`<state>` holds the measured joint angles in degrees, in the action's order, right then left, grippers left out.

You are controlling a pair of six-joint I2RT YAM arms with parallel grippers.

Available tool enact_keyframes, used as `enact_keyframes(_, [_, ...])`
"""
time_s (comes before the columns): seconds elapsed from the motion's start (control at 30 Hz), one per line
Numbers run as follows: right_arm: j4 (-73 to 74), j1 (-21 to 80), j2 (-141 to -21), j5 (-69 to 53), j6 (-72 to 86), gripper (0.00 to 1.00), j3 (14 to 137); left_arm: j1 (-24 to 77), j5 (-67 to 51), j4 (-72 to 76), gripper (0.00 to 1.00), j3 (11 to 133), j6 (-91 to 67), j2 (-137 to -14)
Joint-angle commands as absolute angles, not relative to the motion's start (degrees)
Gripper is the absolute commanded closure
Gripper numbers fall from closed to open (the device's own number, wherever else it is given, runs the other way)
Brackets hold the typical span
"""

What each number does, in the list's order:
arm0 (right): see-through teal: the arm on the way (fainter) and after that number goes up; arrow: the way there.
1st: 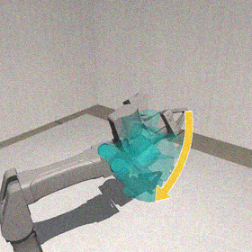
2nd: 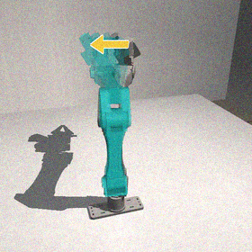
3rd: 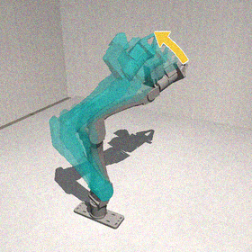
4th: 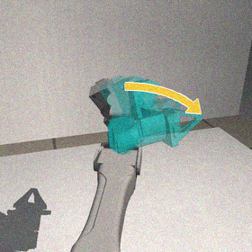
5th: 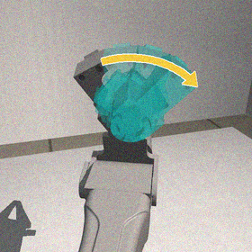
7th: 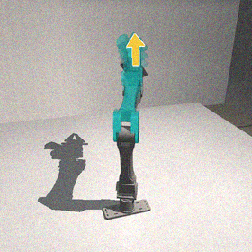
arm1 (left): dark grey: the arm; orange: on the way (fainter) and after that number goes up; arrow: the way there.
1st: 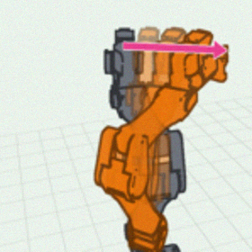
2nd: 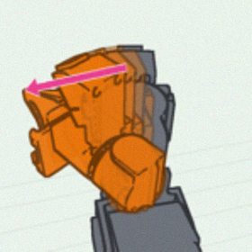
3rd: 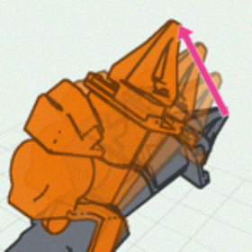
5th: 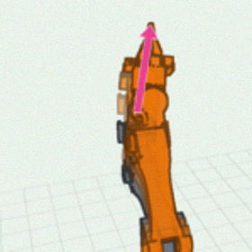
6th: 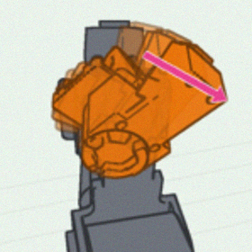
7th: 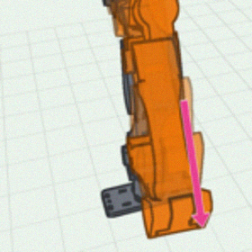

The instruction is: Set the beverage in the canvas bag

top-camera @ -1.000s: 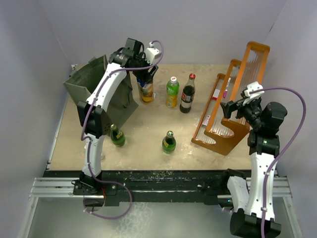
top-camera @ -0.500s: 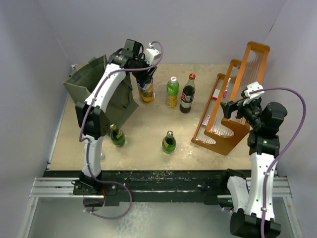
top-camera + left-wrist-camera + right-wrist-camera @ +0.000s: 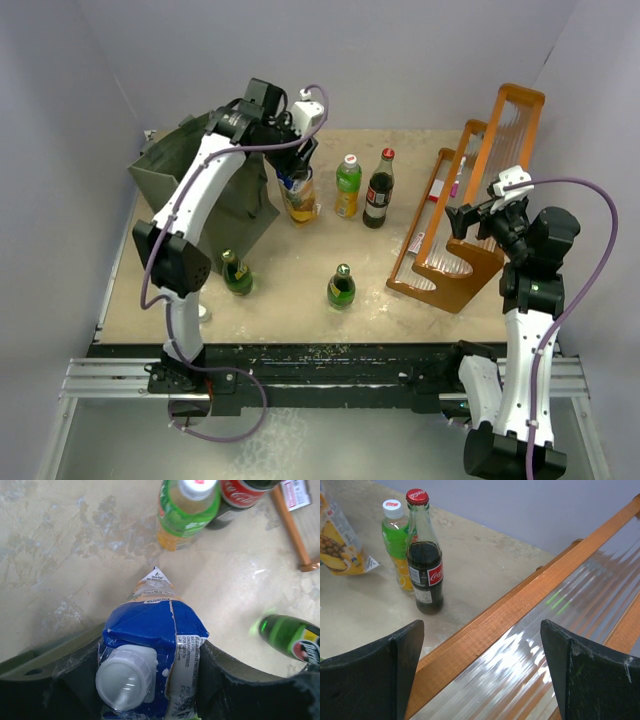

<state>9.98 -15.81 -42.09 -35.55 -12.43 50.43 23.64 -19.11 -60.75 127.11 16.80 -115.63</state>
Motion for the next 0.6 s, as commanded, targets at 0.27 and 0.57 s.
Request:
enact_keyframes(0.27, [13.13,-15.91,-40.70,-37.44,-14.81,0.00,49.18,23.75,-26.39,-41.86,1.00,124.76,14.53,-89.27])
enact_keyframes(0.57, [13.14,-15.91,-40.64,-37.71,-14.85,0.00,49.22,23.73,-21.88,-39.23,1.00,126.41,12.52,-80.97])
